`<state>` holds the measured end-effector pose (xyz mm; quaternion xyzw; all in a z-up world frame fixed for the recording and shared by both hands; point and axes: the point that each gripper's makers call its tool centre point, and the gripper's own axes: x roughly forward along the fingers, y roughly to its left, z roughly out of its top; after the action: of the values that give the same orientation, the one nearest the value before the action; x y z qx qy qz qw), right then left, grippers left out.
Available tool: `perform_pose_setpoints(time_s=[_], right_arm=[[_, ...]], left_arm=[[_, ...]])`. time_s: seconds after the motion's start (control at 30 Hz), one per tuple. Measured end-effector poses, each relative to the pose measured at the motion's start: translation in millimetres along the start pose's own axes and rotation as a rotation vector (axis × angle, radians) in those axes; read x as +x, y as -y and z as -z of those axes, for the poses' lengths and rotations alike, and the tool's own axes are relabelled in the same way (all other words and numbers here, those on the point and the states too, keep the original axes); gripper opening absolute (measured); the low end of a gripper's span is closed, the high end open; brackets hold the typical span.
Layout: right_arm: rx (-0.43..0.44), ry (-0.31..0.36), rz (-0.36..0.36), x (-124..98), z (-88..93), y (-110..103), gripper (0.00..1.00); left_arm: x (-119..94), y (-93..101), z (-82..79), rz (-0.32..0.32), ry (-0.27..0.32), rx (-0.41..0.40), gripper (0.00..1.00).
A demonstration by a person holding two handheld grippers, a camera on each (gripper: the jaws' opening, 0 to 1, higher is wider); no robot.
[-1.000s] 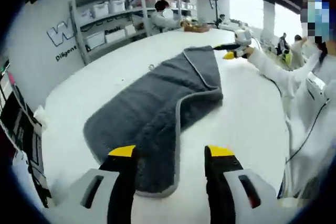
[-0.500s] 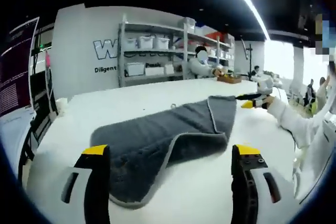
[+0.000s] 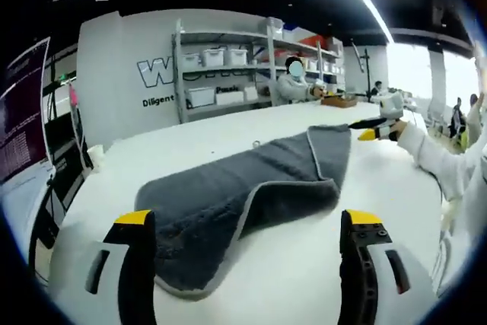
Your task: Open the folded towel by lifting each exposed corner and separating the folded layers until the towel lies flat within the target outline without major curled edges
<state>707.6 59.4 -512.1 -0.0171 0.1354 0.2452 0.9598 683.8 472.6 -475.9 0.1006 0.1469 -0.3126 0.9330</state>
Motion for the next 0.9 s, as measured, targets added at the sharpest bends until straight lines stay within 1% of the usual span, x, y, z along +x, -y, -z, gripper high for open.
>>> perform_pose_setpoints(time_s=[0.03, 0.1, 0.17, 0.27, 0.3, 0.37, 0.47, 0.6, 0.63, 0.7, 0.73, 0.77, 0.83, 0.9], right_arm=[[-0.002, -0.002, -0.001, 0.2, 0.4, -0.1, 0.88], [-0.001, -0.003, -0.001, 0.2, 0.8, -0.1, 0.88], [0.002, -0.001, 0.002, -0.8, 1.0, 0.2, 0.88], [0.006, 0.000, 0.007, -1.5, 1.5, 2.3, 0.88], [0.007, 0.000, 0.008, -1.6, 1.8, 2.4, 0.88], [0.008, -0.002, 0.008, -1.7, 2.7, 3.0, 0.88], [0.010, -0.004, 0.009, -2.1, 3.5, 3.2, 0.88], [0.009, -0.005, 0.011, -2.4, 3.9, 4.5, 0.88], [0.009, -0.005, 0.011, -2.4, 3.9, 4.7, 0.88], [0.011, -0.005, 0.011, -2.4, 4.2, 5.0, 0.88], [0.011, -0.005, 0.011, -2.4, 4.3, 5.1, 0.88], [0.011, -0.006, 0.011, -2.4, 4.5, 5.2, 0.88], [0.010, -0.006, 0.011, -2.5, 4.6, 5.1, 0.88], [0.010, -0.007, 0.011, -2.5, 4.7, 5.2, 0.88]], left_arm=[[3.9, 1.7, 0.0, 0.001, -0.001, 0.014, 0.96], [10.1, 0.3, 0.4, -0.029, -0.010, 0.057, 0.92], [21.2, -1.3, 3.5, -0.067, -0.039, 0.129, 0.89], [36.5, -1.5, 5.5, -0.112, -0.054, 0.208, 0.84], [42.4, 1.1, 5.2, -0.111, -0.045, 0.213, 0.83], [50.2, 1.8, 4.6, -0.127, -0.030, 0.226, 0.78], [61.5, -1.4, 8.4, -0.160, -0.045, 0.270, 0.65], [67.1, -8.2, 10.6, -0.197, -0.067, 0.314, 0.50], [69.3, -9.7, 12.4, -0.204, -0.085, 0.339, 0.45], [71.8, -7.1, 13.2, -0.179, -0.094, 0.385, 0.35], [72.2, -5.9, 14.4, -0.165, -0.108, 0.421, 0.29], [72.2, -4.4, 15.6, -0.155, -0.121, 0.443, 0.25], [71.0, -5.6, 16.2, -0.153, -0.131, 0.454, 0.21], [69.6, -4.8, 17.1, -0.134, -0.142, 0.455, 0.15]])
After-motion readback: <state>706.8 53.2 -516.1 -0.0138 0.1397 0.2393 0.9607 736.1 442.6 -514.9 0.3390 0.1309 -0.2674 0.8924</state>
